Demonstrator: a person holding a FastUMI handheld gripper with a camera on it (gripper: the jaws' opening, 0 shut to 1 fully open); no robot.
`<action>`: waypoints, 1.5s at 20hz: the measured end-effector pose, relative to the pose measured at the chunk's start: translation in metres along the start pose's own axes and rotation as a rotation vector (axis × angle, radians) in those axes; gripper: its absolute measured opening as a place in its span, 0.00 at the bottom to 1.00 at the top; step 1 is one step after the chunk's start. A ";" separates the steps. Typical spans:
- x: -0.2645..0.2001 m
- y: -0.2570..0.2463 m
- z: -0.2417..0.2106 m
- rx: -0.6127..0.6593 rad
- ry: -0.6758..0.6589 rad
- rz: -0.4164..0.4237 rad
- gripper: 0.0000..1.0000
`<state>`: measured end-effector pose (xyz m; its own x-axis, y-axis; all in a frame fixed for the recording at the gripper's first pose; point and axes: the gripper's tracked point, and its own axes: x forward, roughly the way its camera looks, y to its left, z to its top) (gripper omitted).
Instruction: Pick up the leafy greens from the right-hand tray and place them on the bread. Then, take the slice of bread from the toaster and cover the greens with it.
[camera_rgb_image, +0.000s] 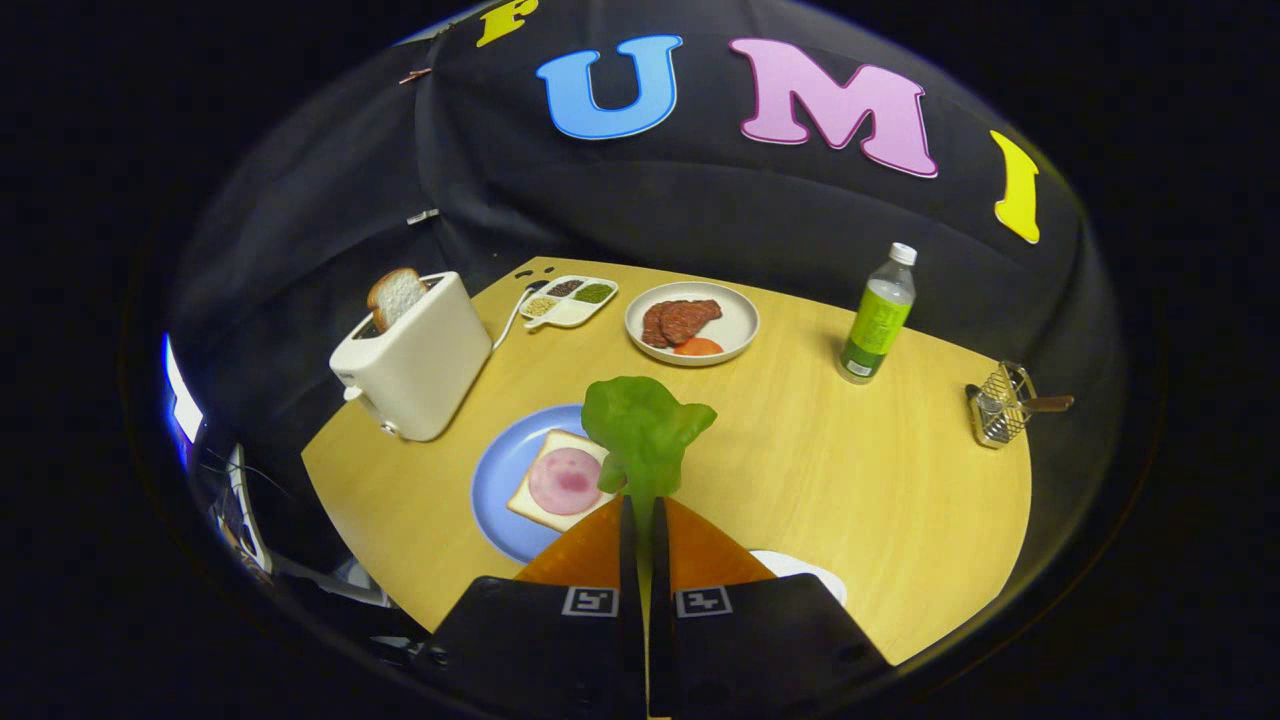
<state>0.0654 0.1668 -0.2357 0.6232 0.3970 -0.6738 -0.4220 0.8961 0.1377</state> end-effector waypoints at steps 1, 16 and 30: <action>0.007 0.011 0.002 0.010 0.004 0.014 0.06; 0.089 0.063 -0.014 0.010 0.121 0.034 0.10; 0.097 0.054 -0.009 -0.029 0.118 -0.040 0.94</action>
<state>0.0967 0.2521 -0.3004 0.5585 0.3337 -0.7594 -0.4185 0.9038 0.0894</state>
